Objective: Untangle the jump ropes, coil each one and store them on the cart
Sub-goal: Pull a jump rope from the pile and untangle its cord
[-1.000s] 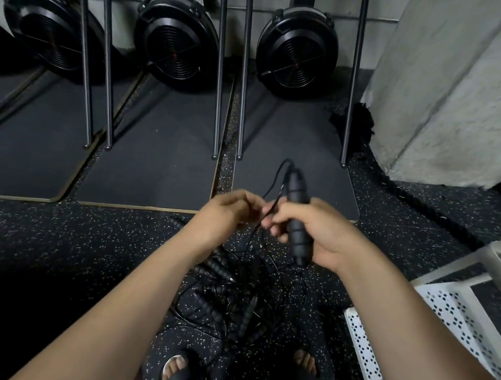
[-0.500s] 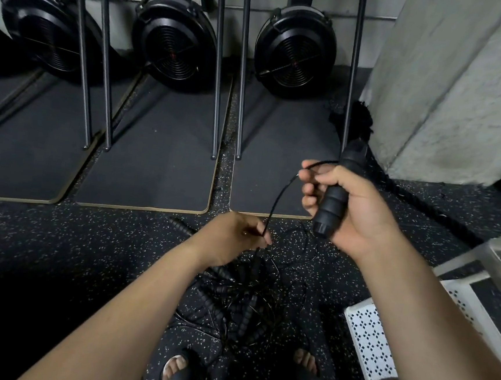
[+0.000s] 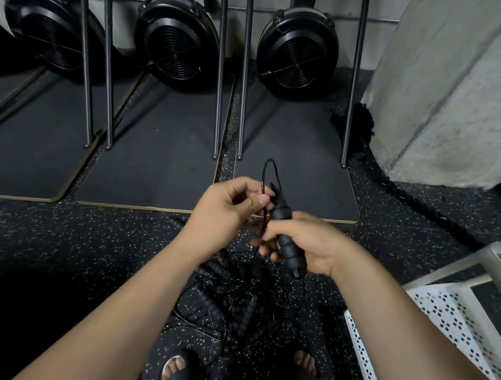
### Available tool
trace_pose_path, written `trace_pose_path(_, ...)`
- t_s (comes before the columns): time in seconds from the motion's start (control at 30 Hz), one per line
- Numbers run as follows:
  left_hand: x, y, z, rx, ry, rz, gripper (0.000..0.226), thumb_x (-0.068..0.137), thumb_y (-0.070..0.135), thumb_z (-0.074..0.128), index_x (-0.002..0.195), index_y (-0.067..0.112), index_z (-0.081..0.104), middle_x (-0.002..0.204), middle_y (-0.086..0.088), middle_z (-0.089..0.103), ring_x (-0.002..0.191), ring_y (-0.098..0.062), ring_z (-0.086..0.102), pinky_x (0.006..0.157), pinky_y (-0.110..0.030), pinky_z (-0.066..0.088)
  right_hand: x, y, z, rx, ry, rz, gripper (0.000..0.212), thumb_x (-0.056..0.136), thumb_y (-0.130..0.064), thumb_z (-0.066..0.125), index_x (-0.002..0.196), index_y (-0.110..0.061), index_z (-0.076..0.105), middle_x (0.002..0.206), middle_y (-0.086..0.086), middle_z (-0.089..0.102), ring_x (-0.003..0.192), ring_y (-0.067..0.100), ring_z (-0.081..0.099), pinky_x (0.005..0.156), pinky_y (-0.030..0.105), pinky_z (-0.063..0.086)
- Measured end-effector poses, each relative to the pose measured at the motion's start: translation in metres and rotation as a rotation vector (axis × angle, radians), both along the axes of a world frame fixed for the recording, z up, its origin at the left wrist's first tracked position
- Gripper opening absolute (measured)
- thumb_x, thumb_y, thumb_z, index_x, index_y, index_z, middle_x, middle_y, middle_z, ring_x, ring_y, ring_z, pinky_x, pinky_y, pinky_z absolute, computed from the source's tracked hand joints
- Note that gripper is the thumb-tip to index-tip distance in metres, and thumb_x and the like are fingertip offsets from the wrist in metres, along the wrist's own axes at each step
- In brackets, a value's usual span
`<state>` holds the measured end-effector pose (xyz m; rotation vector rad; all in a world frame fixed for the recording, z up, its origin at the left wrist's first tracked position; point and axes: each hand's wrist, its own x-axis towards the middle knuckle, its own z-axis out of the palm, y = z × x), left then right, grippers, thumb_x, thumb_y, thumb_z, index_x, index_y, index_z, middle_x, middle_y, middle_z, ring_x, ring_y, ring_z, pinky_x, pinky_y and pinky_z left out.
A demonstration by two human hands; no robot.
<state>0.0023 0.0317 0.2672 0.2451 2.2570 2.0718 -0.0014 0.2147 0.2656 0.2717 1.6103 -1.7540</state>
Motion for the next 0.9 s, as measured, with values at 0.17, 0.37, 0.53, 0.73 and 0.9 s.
trace_pose_path(0.17,0.0,0.001,0.004,0.016,0.012,0.034,0.012,0.102,0.007,0.07,0.112,0.004,0.076,0.101,-0.019,0.079,0.081,-0.007,0.07,0.071,-0.012,0.049,0.0,-0.005,-0.013,0.113,0.044,-0.029,0.026,0.091,0.003,0.066,0.116,0.001,0.068,0.095,0.019,0.079,0.069,0.02,0.071,0.055,0.026,0.049)
trace_pose_path(0.37,-0.002,-0.002,0.001,0.034,-0.019,0.088,0.012,0.104,0.012,0.068,0.112,0.008,0.076,0.089,-0.003,0.078,0.083,-0.007,0.068,0.074,-0.017,0.049,0.001,-0.005,-0.008,0.137,0.073,-0.043,0.024,0.09,0.003,0.066,0.113,0.006,0.07,0.09,0.019,0.078,0.066,0.017,0.068,0.054,0.024,0.047)
trace_pose_path(0.53,-0.011,-0.005,-0.01,-0.036,-0.2,0.102,0.03,0.104,0.004,0.046,0.111,0.014,0.074,0.102,-0.003,0.081,0.093,-0.013,0.073,0.075,-0.027,0.048,0.003,0.001,0.015,0.036,0.198,-0.129,0.018,0.09,0.007,0.062,0.104,0.004,0.072,0.088,0.019,0.076,0.064,0.017,0.063,0.056,0.024,0.047)
trace_pose_path(0.73,-0.011,-0.013,-0.04,-0.446,-0.258,-0.23,0.039,0.098,-0.005,0.055,0.104,0.027,0.077,0.104,0.011,0.081,0.11,-0.016,0.074,0.107,-0.038,0.055,0.008,0.009,0.045,-0.149,0.291,-0.269,0.018,0.092,0.01,0.056,0.102,0.003,0.069,0.082,0.017,0.072,0.063,0.017,0.059,0.056,0.024,0.047)
trace_pose_path(0.9,-0.009,-0.008,-0.044,-0.435,-0.236,-0.255,0.013,0.097,0.011,0.077,0.102,0.023,0.075,0.101,0.004,0.08,0.099,-0.017,0.075,0.105,-0.044,0.056,0.01,0.012,0.054,-0.257,0.31,-0.341,0.018,0.094,0.008,0.053,0.1,0.002,0.069,0.082,0.016,0.071,0.064,0.017,0.056,0.056,0.024,0.047)
